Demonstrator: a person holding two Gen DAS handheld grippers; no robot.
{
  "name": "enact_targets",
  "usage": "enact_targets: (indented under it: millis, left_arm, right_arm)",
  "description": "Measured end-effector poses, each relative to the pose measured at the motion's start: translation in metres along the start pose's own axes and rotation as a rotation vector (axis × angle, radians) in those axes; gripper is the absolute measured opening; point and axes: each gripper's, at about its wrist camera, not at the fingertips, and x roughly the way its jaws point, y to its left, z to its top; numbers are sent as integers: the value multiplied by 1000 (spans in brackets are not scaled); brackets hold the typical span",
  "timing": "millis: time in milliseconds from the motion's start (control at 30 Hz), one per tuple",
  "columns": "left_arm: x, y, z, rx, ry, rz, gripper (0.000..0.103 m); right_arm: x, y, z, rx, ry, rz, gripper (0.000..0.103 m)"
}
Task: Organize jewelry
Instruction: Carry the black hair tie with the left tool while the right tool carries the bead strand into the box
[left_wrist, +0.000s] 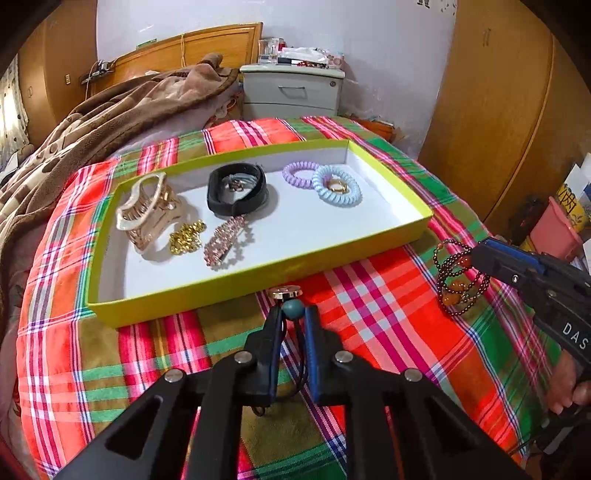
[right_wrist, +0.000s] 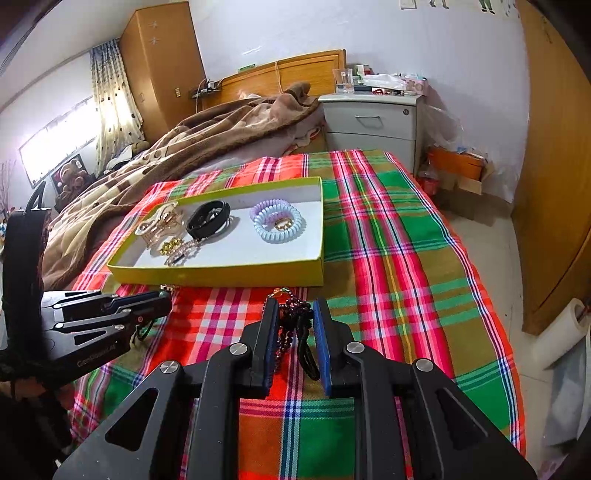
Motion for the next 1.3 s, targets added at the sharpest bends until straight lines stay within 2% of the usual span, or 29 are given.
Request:
enact_targets:
  millis: [233,367,633,900,1067,1300]
  left_arm:
    - [-22,8,16,-11,-54,-10,13]
    - [-32,13,26,-11,-80,2,13]
    - [-21,29,49,-40,-88,18,13]
    - [6,47,54,-103,-54,24,13]
    - [19,45,54,-107,-27,12,13]
    - [31,38,54,-99,0,12,13]
  right_arm:
    - [-8,6,22,-19,-44,14,19]
    - [-2,12,41,-34,-55,50,19]
    - [33,24,65,-36,-17,135,19]
    - [78,28,67,-20,64,181,19]
    - [99,21,63,-21,121,161,19]
    - [102,16,58,-60,143,92,19]
